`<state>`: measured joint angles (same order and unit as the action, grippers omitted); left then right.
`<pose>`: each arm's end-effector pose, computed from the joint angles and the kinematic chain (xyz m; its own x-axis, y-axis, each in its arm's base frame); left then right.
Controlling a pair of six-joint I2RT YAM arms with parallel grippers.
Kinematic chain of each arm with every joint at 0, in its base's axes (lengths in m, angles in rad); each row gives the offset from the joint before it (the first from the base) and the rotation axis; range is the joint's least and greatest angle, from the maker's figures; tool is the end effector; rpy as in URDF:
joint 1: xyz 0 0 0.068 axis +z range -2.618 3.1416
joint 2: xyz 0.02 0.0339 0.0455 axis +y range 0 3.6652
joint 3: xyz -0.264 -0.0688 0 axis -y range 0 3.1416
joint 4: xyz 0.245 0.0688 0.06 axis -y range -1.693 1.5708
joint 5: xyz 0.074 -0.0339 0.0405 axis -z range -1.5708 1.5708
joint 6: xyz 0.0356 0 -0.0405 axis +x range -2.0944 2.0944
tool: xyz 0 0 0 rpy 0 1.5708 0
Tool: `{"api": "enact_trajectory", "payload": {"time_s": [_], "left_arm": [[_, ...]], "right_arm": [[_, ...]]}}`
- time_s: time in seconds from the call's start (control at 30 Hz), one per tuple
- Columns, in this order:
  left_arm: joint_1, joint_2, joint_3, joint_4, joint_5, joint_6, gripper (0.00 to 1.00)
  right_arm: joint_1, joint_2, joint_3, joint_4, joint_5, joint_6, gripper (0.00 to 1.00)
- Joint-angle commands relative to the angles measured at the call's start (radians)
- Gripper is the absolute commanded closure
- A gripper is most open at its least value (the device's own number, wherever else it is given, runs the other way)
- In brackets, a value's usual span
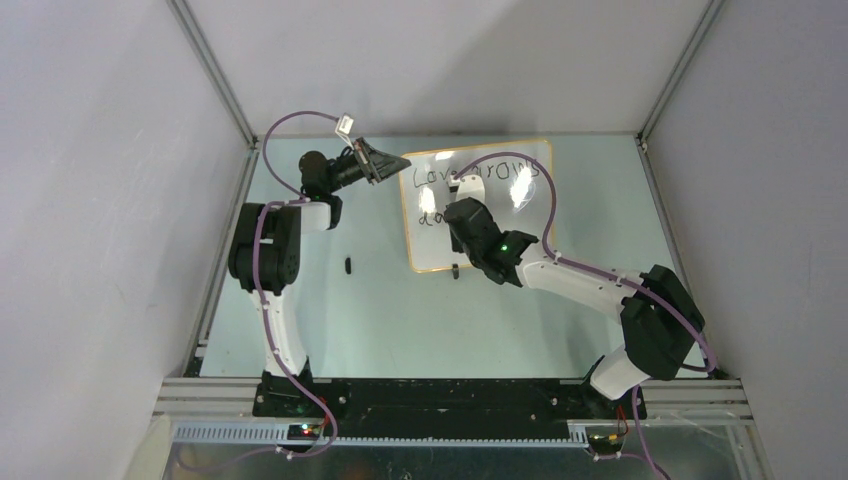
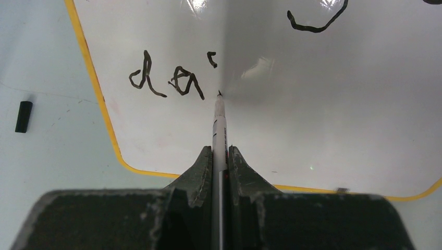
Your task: Write a sentence on the whiteboard
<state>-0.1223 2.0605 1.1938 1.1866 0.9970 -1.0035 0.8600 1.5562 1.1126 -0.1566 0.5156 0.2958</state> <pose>0.4302 -0.0830 0.2279 -0.5555 -0.3930 -0.7328 0.7240 0.2049 -0.6587 0.2415 0.2536 0.2672 -0.4673 -0.1541 -0.8706 -0.2693 0.9627 -0.0258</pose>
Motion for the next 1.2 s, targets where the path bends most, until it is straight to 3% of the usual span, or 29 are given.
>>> {"api": "enact_trajectory", "payload": {"time_s": [0.0, 1.17], "left_arm": [[-0.018, -0.054, -0.006, 0.007, 0.018, 0.018, 1.0], [-0.019, -0.054, -0.005, 0.012, 0.017, 0.015, 1.0]], "right_arm": [[0.003, -0.01, 0.012, -0.01, 0.004, 0.02, 1.0], [-0.027, 0.02, 0.082, 0.011, -0.016, -0.02, 1.0]]}}
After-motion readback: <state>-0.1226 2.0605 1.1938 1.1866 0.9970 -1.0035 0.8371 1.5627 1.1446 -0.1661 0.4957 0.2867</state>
